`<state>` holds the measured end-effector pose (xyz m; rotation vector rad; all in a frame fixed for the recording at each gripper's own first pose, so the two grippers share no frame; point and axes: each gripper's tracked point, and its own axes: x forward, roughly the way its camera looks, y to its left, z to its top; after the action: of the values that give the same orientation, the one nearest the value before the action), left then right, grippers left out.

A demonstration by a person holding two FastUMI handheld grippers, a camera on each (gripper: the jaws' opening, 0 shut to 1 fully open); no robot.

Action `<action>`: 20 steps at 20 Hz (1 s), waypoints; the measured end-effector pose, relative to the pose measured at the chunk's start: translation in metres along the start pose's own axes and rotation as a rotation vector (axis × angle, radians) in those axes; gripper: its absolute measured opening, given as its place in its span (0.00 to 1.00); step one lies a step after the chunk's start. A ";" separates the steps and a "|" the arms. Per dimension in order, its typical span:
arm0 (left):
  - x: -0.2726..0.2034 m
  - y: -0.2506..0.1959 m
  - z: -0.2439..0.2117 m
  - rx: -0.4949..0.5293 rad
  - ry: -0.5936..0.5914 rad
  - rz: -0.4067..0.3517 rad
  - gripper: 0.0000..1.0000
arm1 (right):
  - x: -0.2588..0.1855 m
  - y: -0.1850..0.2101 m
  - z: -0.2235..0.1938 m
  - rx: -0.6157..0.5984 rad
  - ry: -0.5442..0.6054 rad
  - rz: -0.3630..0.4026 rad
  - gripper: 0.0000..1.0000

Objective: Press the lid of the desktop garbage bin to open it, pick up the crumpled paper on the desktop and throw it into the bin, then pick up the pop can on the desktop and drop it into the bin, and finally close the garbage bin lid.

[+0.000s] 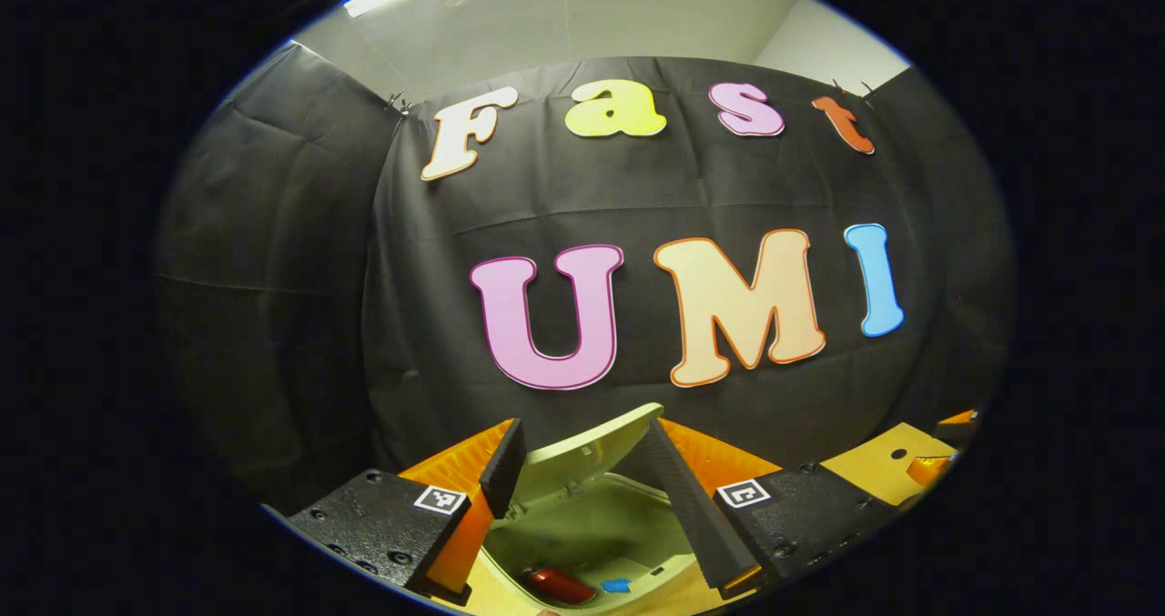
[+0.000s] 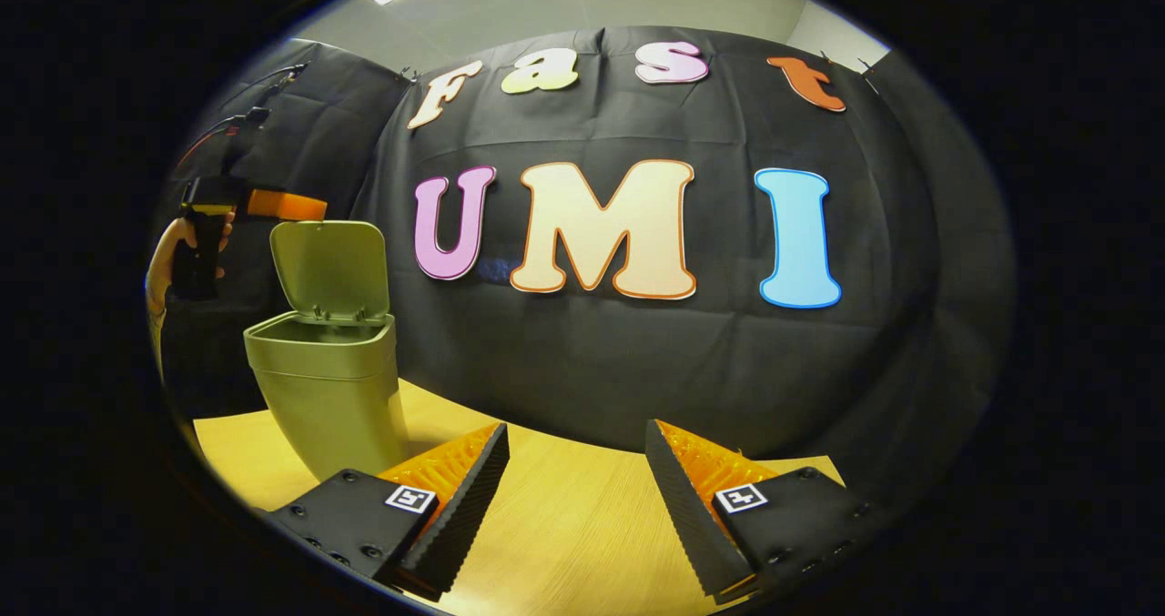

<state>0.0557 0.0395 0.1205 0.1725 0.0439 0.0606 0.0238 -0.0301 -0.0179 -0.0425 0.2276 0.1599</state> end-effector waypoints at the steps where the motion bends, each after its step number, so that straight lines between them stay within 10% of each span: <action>1: -0.004 -0.004 -0.003 -0.004 -0.004 -0.013 0.84 | -0.002 0.001 0.000 0.003 -0.006 0.001 0.95; 20: -0.016 -0.034 -0.109 -0.103 0.112 -0.078 0.84 | -0.002 -0.012 0.001 -0.004 -0.050 -0.035 0.95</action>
<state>0.0367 0.0234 0.0074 0.0646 0.1584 -0.0051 0.0241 -0.0421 -0.0163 -0.0459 0.1767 0.1265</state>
